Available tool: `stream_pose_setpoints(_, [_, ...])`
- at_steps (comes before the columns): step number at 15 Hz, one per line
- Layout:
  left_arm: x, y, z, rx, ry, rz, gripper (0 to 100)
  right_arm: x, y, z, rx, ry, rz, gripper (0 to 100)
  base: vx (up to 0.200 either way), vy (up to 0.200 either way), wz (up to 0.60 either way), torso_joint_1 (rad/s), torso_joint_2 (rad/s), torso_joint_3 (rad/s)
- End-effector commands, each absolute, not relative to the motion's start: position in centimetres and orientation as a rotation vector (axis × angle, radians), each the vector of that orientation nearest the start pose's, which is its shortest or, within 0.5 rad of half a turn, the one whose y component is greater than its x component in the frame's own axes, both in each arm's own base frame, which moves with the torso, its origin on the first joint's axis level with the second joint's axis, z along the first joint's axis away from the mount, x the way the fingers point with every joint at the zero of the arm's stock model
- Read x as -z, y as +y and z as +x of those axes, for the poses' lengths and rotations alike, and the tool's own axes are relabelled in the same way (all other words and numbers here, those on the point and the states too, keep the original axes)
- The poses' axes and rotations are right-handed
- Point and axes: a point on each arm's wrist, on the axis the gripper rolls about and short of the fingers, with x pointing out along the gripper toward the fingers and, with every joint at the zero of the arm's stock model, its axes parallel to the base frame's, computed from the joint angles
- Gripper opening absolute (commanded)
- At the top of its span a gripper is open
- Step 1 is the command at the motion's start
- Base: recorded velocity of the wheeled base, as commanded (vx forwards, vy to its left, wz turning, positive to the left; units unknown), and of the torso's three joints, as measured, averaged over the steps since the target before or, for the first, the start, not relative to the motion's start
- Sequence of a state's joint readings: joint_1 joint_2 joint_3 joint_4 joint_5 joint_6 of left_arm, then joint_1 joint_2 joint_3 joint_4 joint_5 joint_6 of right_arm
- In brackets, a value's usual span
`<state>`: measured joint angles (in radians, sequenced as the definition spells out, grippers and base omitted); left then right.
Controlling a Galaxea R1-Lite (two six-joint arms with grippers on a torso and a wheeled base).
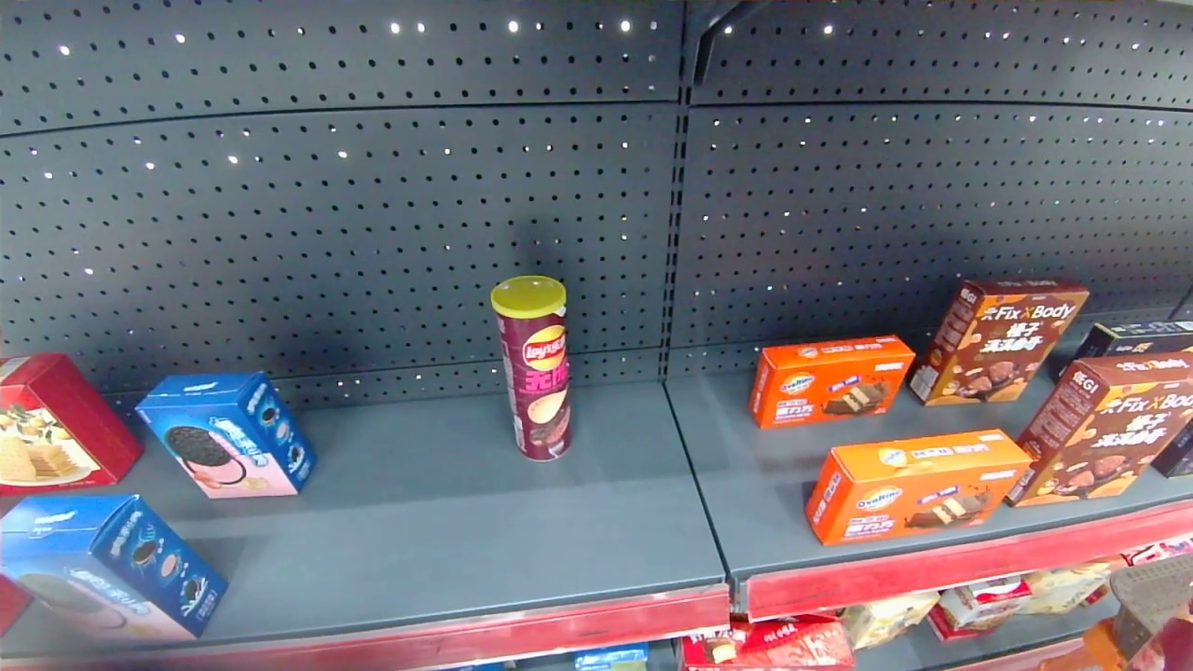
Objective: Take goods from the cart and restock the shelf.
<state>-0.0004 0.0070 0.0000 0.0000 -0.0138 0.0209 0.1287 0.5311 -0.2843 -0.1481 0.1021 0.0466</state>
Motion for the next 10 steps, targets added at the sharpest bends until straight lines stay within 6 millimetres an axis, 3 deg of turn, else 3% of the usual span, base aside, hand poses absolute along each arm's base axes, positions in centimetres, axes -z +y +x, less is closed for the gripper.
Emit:
stream_pose_setpoints(1, [-7.7,0.0,-2.0,0.026,0.034,0.015,100,-17.1,0.5,3.0,-0.198,0.106,0.043,0,0.000,0.000,0.00,0.000,0.00,0.000])
stream_pose_setpoints(2, [-7.7,0.0,-1.7,0.056,0.075,0.017,100,-17.1,0.5,3.0,-0.174,0.104,0.042,0,0.000,0.000,0.00,0.000,0.00,0.000])
stream_pose_setpoints(3, [-8.9,0.2,-1.0,0.225,0.131,0.034,100,-17.6,0.4,3.0,-0.129,0.086,0.040,0,0.000,0.000,0.00,0.000,0.00,0.000])
stream_pose_setpoints(5, [-13.6,-0.5,1.5,0.309,0.208,0.044,100,-18.2,0.3,2.9,-0.109,0.088,0.037,0,0.000,0.000,0.00,0.000,0.00,0.000])
stream_pose_setpoints(6, [-18.0,-1.3,3.8,0.345,0.186,0.039,100,-18.2,0.3,3.0,-0.110,0.107,0.036,0,0.000,0.000,0.00,0.000,0.00,0.000])
stream_pose_setpoints(8, [-20.1,-2.7,5.0,0.461,0.197,0.067,100,-17.9,0.4,3.0,-0.115,0.122,0.035,0,0.000,0.000,0.00,0.000,0.00,0.000])
stream_pose_setpoints(10, [-19.2,-3.0,5.1,0.359,0.268,0.147,100,-17.7,0.3,3.0,-0.112,0.123,0.035,0,0.000,0.000,0.00,0.000,0.00,0.000])
